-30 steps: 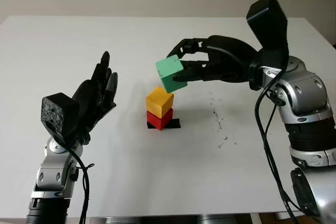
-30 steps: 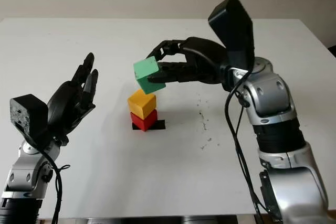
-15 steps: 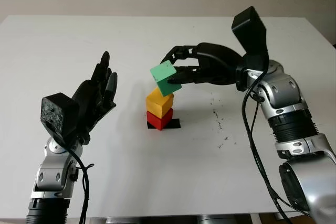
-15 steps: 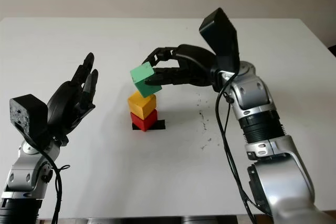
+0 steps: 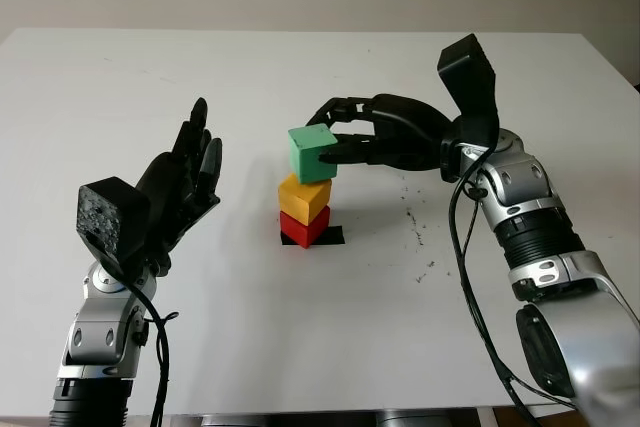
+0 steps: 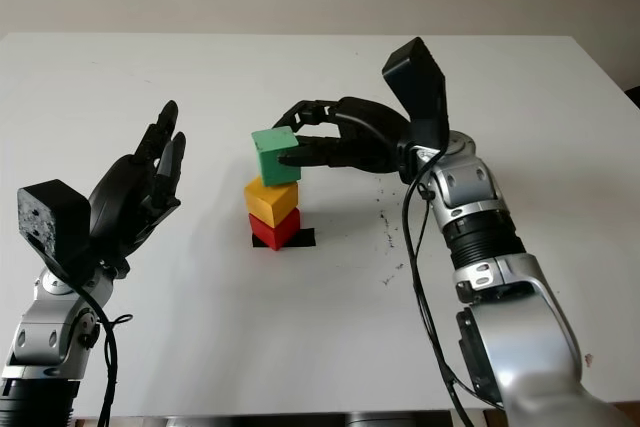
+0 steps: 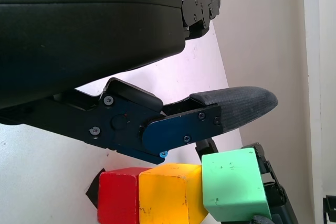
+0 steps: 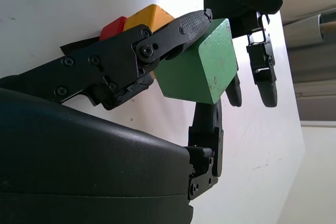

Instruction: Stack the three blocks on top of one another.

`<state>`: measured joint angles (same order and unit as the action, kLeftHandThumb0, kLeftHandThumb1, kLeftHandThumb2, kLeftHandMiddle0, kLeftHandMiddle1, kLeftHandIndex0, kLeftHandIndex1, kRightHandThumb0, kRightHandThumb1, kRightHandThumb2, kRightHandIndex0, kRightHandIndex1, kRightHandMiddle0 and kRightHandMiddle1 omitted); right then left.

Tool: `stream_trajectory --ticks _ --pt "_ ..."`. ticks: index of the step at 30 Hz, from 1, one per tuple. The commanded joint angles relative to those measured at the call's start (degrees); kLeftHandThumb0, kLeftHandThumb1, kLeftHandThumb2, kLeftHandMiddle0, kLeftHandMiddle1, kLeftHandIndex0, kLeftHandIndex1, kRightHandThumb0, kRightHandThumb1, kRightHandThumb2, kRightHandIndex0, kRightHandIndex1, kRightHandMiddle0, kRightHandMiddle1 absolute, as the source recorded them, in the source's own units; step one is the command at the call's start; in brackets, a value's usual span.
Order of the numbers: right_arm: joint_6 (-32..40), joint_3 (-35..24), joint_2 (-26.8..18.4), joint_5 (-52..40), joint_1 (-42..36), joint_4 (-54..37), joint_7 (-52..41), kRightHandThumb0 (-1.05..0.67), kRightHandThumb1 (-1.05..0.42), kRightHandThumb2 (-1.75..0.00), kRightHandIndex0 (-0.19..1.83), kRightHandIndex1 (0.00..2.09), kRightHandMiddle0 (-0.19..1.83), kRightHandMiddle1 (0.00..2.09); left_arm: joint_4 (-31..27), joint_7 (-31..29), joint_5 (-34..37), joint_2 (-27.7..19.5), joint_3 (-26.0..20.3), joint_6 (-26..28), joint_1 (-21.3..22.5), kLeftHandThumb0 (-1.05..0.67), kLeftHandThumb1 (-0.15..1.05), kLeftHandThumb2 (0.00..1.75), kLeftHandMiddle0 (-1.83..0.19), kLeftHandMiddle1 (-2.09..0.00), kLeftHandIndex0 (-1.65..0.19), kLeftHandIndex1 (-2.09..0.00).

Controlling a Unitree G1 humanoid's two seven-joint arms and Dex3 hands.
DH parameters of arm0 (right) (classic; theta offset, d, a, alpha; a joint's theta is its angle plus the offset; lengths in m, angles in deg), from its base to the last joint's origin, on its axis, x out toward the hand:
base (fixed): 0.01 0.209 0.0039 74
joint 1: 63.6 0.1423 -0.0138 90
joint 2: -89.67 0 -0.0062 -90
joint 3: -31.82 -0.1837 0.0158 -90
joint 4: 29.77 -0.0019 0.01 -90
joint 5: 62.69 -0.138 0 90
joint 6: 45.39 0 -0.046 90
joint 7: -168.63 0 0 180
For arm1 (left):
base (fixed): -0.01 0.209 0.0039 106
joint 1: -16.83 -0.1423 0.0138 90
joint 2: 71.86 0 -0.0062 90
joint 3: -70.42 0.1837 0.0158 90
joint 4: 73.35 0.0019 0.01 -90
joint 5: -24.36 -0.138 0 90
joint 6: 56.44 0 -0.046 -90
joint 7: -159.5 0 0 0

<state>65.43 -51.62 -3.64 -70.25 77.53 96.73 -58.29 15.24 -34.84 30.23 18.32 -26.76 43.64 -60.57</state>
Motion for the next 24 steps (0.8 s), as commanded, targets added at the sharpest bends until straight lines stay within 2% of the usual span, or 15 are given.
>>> stream_trajectory --ticks 1,24 --pt "-1.07 -0.49 0.37 -0.10 1.07 1.11 -0.81 -0.49 -1.01 -0.06 0.18 0.02 0.32 1.58 -0.51 0.01 -0.19 -0.50 -0.03 0.00 -0.75 -0.82 1.05 0.70 0.19 0.00 0.19 0.00" --pt "-2.98 -0.25 -0.12 1.38 0.88 1.66 -5.27 -0.55 -0.96 -0.05 0.17 0.04 0.39 1.55 -0.75 -0.17 0.02 -0.27 0.11 0.25 -0.90 -0.82 1.05 0.70 0.19 0.00 0.19 0.00"
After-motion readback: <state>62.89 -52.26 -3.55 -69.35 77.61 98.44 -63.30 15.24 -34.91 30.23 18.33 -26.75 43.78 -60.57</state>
